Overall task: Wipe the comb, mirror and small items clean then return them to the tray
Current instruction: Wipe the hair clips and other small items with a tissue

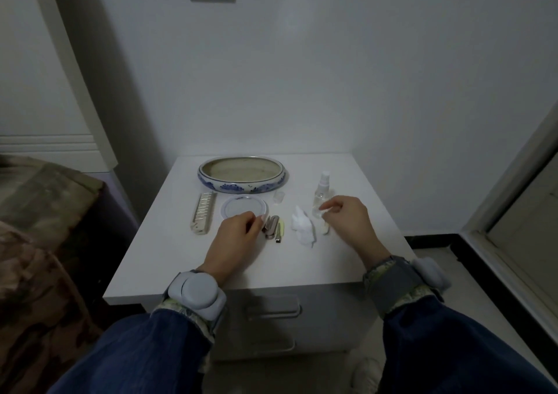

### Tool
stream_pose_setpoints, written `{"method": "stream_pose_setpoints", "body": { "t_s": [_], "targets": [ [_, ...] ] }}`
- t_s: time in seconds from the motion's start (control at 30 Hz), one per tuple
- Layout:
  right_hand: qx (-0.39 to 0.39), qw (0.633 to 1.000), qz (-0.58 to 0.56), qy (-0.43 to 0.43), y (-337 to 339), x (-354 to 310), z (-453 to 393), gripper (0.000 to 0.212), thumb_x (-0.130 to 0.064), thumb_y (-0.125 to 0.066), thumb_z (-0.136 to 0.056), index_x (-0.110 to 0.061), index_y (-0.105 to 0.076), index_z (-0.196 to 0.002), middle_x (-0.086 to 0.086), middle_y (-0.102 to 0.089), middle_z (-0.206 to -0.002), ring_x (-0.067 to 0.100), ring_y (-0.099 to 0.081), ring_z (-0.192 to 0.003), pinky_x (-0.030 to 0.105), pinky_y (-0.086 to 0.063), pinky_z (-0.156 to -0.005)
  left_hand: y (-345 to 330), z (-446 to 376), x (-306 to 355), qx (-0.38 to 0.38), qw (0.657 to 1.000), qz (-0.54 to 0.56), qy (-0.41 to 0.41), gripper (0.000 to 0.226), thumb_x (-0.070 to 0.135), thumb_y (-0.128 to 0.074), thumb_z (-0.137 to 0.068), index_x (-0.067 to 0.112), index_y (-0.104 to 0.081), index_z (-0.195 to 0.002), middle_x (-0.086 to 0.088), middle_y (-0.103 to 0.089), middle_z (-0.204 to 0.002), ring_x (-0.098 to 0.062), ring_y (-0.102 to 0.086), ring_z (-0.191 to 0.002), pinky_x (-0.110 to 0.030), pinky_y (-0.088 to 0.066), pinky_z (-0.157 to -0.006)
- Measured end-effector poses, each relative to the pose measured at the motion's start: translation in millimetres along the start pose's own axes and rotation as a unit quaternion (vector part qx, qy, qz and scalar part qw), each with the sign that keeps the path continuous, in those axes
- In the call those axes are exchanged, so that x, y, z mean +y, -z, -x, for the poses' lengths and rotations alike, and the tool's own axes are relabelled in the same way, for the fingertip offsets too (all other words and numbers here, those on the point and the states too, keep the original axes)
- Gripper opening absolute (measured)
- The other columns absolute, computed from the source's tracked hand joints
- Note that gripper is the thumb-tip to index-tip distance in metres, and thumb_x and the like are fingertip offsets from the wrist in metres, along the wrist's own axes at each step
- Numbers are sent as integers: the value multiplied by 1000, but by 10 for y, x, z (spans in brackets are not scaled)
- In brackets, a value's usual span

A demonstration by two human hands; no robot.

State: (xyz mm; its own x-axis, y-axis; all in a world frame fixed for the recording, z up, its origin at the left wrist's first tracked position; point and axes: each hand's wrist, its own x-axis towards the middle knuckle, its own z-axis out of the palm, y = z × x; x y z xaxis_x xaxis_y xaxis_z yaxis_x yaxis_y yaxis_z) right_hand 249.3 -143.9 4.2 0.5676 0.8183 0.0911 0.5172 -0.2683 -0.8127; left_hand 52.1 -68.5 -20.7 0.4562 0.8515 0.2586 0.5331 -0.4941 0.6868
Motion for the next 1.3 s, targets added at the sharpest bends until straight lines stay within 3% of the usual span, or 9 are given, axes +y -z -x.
{"method": "stream_pose_setpoints", "body": {
  "t_s": [0.13, 0.33, 0.47, 0.67, 0.9, 1.03, 1.13, 1.3],
  "targets": [
    [-27, 982, -187, -8, 47, -79, 16, 16, 7, -56, -82, 3, -65, -96, 7, -55, -57, 8, -51, -41, 17, -41, -42, -7, -10, -5, 2, 999, 45, 5, 34, 20, -47, -97, 1, -52, -69, -6, -52, -65, -13, -44, -61, -15, -32, -56],
    [-103, 932, -347, -27, -21, -209, 112, 11, 9, -60, -82, -1, -60, -81, 12, -65, -66, 17, -68, -58, 20, -55, -58, -24, 34, 139, -40, 988, 152, 17, 38, 29, -45, -98, 13, -57, -66, 7, -55, -61, 3, -49, -52, -7, -37, -57],
    [-114, 928, -353, -33, -75, -245, 137, 10, 8, -63, -80, -1, -59, -78, 13, -66, -71, 18, -69, -61, 22, -57, -64, -49, -16, 216, -62, 977, 201, 13, 36, 32, -46, -97, 18, -57, -66, 4, -57, -61, 1, -49, -51, -11, -39, -57],
    [-102, 921, -372, -53, -106, -215, 217, 9, 7, -62, -81, -2, -61, -78, 15, -66, -73, 17, -69, -60, 19, -56, -61, -104, -79, 239, -53, 970, 238, -16, 34, 21, -50, -96, 14, -55, -64, 3, -56, -57, -7, -50, -51, -15, -41, -58],
    [-74, 906, -411, -69, -164, -195, 180, 6, 2, -63, -82, -3, -62, -79, 10, -67, -70, 14, -66, -58, 19, -53, -58, -163, -86, 278, -60, 964, 258, 21, 27, 19, -51, -95, 11, -62, -71, -1, -60, -62, -6, -52, -52, -17, -44, -58],
    [-101, 897, -424, -71, -278, -304, 144, 4, 1, -64, -81, -2, -61, -80, 7, -67, -66, 14, -65, -58, 19, -52, -58, -57, -85, 197, -27, 957, 285, 41, 31, 20, -50, -96, 1, -62, -74, -6, -61, -62, -14, -54, -58, -26, -45, -63],
    [-131, 889, -432, -83, -382, -357, 148, 5, 2, -63, -82, -2, -61, -80, 5, -68, -62, 14, -66, -58, 19, -52, -58, -33, -49, 119, 16, 958, 281, 55, 30, 17, -49, -96, -3, -61, -77, 6, -59, -54, -6, -51, -52, -19, -43, -58],
    [-172, 911, -366, -84, -412, -339, 146, 6, 0, -65, -81, -5, -64, -77, 6, -69, -66, 17, -66, -63, 26, -54, -62, -49, -56, 93, 47, 947, 307, 75, 30, 18, -51, -95, 5, -61, -71, 9, -57, -49, -4, -50, -49, -15, -41, -54]
  ]
}}
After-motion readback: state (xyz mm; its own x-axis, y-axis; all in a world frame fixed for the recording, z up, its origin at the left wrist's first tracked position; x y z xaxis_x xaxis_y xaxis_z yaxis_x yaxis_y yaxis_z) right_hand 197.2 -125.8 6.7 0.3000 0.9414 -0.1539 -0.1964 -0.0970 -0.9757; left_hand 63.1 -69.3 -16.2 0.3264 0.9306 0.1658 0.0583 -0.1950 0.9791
